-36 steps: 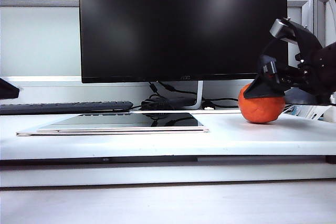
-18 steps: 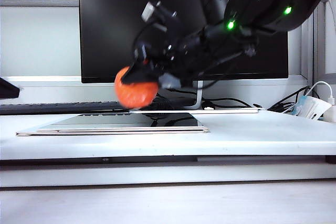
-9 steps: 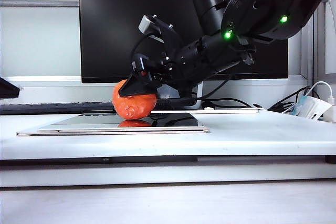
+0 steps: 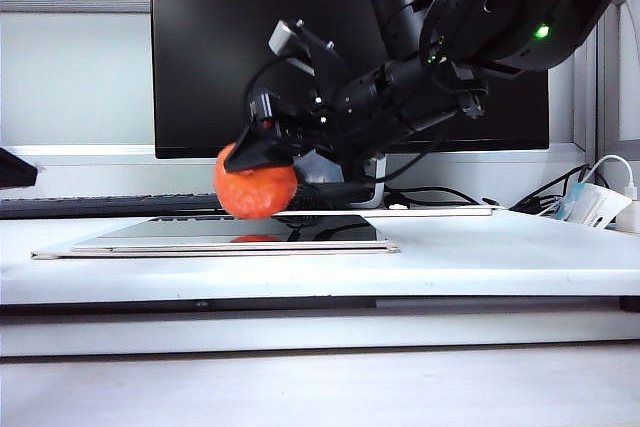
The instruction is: Place the orange on the center of the mirror.
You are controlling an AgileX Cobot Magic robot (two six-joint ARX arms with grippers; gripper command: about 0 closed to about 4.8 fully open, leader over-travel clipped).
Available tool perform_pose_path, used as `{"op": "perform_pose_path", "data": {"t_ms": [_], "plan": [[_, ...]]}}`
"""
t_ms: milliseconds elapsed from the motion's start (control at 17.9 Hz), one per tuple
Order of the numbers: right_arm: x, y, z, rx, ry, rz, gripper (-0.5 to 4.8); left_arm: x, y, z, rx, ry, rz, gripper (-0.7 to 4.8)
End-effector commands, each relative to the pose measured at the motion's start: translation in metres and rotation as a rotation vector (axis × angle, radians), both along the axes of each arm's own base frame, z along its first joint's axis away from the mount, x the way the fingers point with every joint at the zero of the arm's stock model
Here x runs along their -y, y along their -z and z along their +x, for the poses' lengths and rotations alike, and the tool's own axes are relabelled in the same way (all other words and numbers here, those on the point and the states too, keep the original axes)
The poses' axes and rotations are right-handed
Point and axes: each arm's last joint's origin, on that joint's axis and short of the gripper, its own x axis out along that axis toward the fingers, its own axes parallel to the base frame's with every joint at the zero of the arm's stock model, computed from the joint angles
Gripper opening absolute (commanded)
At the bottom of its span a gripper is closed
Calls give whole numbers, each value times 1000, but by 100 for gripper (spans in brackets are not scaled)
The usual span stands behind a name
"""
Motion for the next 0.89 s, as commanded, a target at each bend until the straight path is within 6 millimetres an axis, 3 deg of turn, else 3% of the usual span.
{"op": "perform_pose_path", "data": {"t_ms": [56,614,894], "plan": [[0,0,0,-8,21,-15,445,0,-2,0,9,3,-9,-5],[1,-9,1,46,54,15,479,0,-2,0,8,4,-9,-5],[3,-33,-1,145,67,92,479,0,-1,0,8,3,-8,-5]]}}
